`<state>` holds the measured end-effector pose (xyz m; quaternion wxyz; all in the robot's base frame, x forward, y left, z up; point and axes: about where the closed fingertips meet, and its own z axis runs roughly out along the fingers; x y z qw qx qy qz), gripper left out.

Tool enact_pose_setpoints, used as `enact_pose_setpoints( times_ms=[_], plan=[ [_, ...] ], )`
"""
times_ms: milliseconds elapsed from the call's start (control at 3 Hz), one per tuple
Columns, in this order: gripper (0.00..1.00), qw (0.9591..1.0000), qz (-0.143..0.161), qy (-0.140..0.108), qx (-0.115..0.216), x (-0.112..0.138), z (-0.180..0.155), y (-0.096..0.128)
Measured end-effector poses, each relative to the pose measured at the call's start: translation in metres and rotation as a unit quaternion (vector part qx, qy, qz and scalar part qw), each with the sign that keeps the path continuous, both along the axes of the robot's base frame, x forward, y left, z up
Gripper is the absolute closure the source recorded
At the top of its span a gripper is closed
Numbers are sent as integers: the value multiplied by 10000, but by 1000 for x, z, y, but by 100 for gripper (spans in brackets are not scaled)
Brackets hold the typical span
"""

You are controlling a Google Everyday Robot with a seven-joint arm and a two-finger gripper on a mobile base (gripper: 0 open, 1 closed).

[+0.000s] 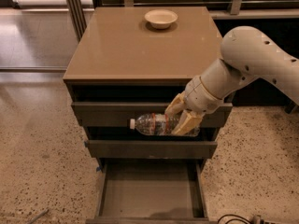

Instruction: Place water bottle into bottom drawer

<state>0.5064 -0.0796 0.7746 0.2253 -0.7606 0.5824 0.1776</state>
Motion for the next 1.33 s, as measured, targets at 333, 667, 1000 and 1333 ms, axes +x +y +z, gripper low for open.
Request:
enact_pose_setpoints(
  times_ms=[333,667,1000,1333],
  plan=[
    [100,9998,-175,57,13,-12,-21,-1],
    [100,9983,-434,376,104,-40,-90,-7],
    [100,9961,-462,749,111,-62,-153,-10],
    [100,9922,-459,1135,229,-73,-219,-4]
  ],
)
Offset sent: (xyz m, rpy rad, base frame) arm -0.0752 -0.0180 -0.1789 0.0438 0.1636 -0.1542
